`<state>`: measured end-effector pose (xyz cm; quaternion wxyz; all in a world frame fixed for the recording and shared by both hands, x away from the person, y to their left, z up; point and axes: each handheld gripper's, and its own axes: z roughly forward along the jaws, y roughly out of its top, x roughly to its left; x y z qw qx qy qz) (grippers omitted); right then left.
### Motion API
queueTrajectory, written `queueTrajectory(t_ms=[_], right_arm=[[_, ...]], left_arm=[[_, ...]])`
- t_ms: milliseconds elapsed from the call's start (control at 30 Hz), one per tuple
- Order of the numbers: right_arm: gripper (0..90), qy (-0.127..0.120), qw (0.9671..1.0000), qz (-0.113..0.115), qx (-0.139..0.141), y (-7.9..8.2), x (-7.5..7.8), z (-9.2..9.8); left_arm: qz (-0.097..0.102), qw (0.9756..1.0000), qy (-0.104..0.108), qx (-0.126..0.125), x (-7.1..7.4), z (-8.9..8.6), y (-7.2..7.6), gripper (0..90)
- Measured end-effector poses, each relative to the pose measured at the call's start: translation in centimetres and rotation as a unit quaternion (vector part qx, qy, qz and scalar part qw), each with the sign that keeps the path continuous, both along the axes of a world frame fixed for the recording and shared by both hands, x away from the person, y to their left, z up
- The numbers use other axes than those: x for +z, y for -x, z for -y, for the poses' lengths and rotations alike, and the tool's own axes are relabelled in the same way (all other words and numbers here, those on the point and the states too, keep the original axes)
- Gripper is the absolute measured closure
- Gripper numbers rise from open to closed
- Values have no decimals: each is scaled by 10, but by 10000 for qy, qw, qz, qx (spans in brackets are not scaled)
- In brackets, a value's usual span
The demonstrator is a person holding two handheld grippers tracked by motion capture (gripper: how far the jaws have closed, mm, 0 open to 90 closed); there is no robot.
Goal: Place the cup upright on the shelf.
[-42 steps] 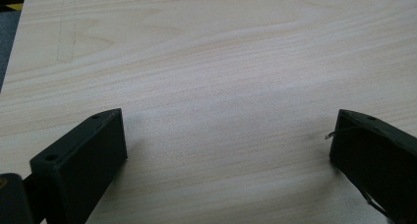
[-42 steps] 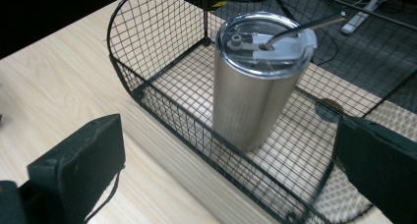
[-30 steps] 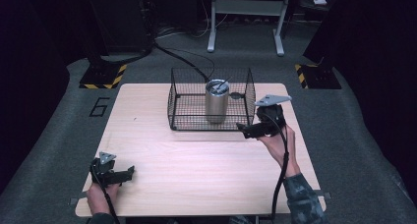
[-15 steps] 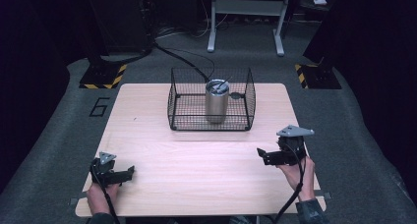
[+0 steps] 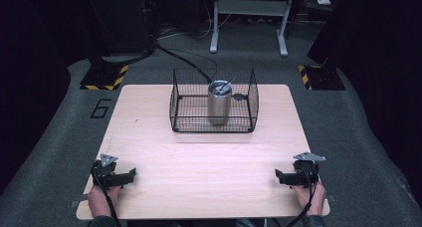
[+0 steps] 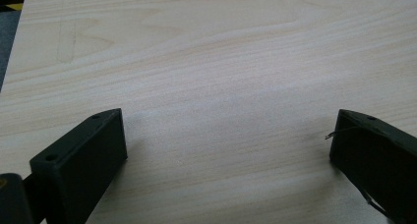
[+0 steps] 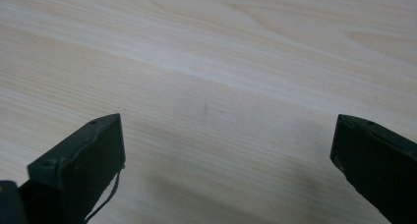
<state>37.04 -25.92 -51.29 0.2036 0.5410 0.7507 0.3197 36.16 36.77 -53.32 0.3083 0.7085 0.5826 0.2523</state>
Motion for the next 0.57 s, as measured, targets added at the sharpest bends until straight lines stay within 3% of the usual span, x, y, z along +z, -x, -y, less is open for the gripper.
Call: queueTrajectory(t_ms=[200, 300, 367, 567], right_arm=[[0, 153, 9998, 25, -128, -2, -15, 5], [0, 150, 9998, 54, -119, -2, -15, 5], [0, 102, 9997, 199, -82, -3, -18, 7], [0, 104, 9997, 189, -68, -2, -18, 7]], left_arm=[[5, 10000, 4, -2, 0, 0, 0, 5], [-31, 10000, 1, -18, 0, 0, 0, 5], [-21, 10000, -3, -15, 0, 0, 0, 5], [-20, 10000, -17, -10, 0, 0, 1, 4]])
